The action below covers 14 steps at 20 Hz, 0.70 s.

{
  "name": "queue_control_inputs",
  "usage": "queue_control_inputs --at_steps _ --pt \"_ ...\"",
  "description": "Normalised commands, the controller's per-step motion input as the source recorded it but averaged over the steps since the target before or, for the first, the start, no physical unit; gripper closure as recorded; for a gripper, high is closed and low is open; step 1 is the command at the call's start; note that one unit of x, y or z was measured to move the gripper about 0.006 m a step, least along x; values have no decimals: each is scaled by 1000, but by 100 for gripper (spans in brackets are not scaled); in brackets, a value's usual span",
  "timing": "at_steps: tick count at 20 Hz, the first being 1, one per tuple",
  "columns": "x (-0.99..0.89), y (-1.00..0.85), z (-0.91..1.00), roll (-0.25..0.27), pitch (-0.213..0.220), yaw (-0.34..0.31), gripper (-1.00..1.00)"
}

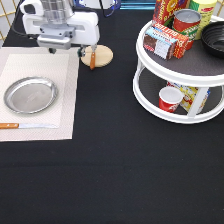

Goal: Arrange plate and fork

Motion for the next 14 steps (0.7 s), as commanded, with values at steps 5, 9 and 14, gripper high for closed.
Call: queue_control_inputs --at_steps 5,9,14 --pt "-857 383 -241 0 -41 129 -100" --pt "-931 376 -384 0 -47 101 -100" --pt "-930 375 -442 0 -64 87 -100"
